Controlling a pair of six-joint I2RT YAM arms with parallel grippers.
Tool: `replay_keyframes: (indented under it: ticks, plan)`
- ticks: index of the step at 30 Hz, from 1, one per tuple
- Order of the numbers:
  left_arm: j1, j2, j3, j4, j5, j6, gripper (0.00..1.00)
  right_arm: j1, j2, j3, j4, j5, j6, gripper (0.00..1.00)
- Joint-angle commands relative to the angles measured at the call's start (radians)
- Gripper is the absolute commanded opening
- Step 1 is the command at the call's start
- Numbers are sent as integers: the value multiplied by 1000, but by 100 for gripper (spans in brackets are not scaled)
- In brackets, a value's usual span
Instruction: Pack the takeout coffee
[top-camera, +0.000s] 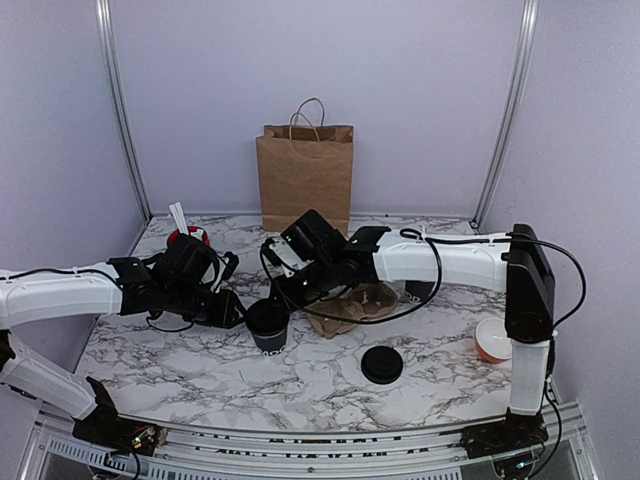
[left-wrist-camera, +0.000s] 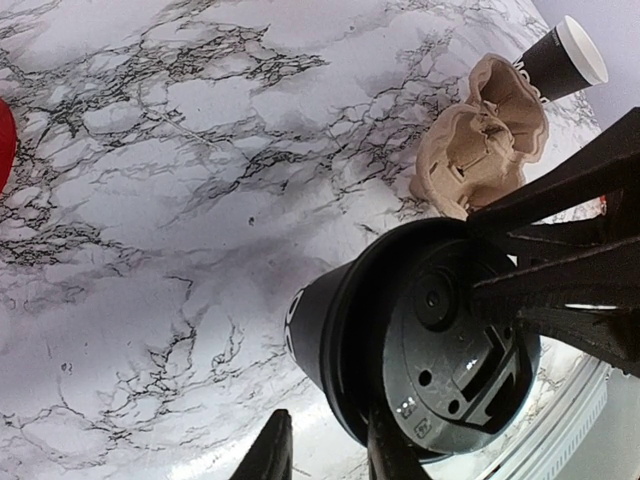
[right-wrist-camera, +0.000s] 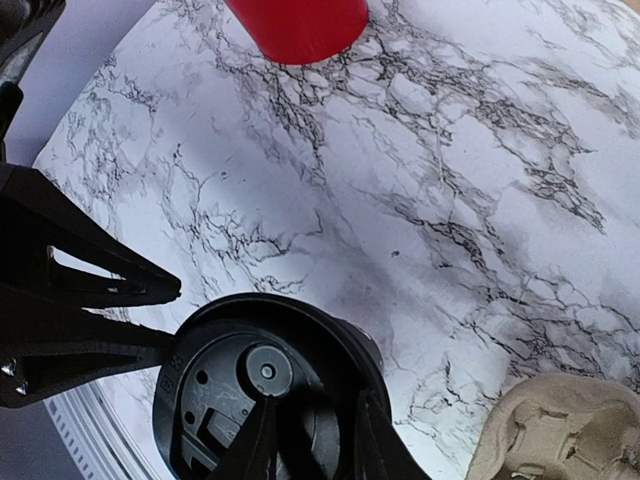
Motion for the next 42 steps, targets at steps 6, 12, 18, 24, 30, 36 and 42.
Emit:
replay_keyframes:
  ticks: [6, 12, 18, 24, 30, 36, 42]
  plan:
    - [-40, 119, -54, -120, 13, 16, 24, 23, 18, -67, -13, -4, 20, 25]
    - [-49, 172, -87, -103, 7, 0, 22, 26, 10, -100, 1, -8, 30, 25]
    - [-52, 160, -105, -101, -4, -8, 21, 24, -2, -117, 9, -6, 39, 25]
    - [-52, 128, 17, -149, -35, 8, 22, 23, -15, -80, 2, 23, 52, 25]
    - [-52, 137, 114, -178, -66, 37, 22, 19, -33, -30, -7, 64, 63, 27]
    - [-52, 164, 182, -182, -74, 60, 22, 7, -52, 13, 1, 94, 69, 33]
    - [-52, 177, 234, -200, -93, 86, 22, -9, -60, 27, 0, 103, 70, 34]
